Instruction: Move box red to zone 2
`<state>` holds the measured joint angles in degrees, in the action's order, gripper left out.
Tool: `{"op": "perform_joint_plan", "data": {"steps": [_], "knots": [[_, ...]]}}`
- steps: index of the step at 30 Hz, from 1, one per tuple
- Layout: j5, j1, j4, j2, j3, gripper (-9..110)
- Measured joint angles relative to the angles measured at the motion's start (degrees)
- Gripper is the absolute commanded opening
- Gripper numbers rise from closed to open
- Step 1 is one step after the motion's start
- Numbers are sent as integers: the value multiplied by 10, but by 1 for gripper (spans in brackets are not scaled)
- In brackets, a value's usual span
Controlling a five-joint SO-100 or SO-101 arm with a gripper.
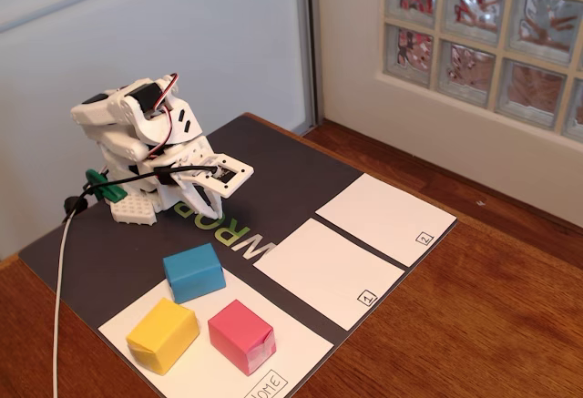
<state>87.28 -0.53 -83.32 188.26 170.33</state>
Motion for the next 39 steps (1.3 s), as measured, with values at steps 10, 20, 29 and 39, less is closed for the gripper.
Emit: {"op": "perform_joint_plan", "data": {"steps": [10, 20, 29, 39], "knots": [[0, 0, 0, 0, 0, 0], [0, 0, 0, 0, 0, 0], [0, 0, 0, 0, 0, 0], [0, -18, 0, 0, 0, 0]]}}
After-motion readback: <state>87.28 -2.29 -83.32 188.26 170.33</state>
